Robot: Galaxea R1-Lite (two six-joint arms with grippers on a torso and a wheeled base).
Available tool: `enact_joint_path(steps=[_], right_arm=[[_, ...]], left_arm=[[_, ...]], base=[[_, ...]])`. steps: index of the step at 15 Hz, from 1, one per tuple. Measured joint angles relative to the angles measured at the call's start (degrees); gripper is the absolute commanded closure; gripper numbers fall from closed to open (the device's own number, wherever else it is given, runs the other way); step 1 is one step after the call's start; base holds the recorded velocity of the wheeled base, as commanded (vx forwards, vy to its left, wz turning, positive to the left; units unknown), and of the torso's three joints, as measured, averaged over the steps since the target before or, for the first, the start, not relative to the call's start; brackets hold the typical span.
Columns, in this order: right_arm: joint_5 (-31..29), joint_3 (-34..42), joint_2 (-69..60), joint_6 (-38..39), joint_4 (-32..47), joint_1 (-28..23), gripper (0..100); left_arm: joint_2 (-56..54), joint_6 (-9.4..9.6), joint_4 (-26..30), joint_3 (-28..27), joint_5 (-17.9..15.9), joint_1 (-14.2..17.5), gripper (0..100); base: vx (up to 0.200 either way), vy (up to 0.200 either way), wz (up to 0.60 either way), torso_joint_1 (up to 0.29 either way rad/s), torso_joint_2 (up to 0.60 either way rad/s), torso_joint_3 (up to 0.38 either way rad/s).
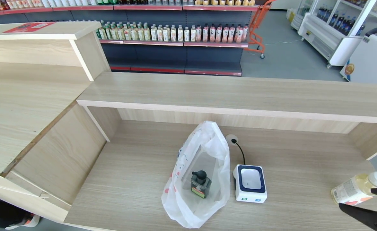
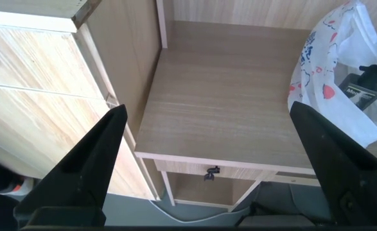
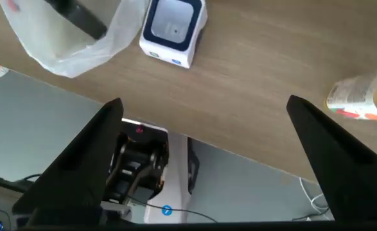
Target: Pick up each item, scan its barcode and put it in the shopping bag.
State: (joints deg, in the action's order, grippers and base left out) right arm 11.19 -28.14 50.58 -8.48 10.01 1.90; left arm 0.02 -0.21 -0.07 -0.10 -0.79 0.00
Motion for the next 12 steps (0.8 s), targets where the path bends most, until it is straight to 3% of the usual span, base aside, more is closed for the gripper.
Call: enact_joint_path(steps=[3, 7, 12], right_arm=[[0.0, 1.7, -11.8, 3.2, 10.0, -5.9, 0], [-0.1, 0.7, -18.8, 4.3, 13.5, -10.3, 0], [-0.9, -0.3, -22.7, 4.3, 18.5, -14.7, 0]], left_arm=[[0.0, 0.05, 0.0, 0.0, 0.0, 0.0, 0], [0.0, 0.07, 0.0, 0.0, 0.0, 0.0, 0], [0.0, 0.05, 0.0, 0.0, 0.0, 0.0, 0]], base=[[0.000, 0.000, 0.00, 0.000, 0.00, 0.000], [0.000, 0.000, 0.00, 0.000, 0.00, 0.000], [-0.200, 0.000, 0.00, 0.005, 0.00, 0.004]])
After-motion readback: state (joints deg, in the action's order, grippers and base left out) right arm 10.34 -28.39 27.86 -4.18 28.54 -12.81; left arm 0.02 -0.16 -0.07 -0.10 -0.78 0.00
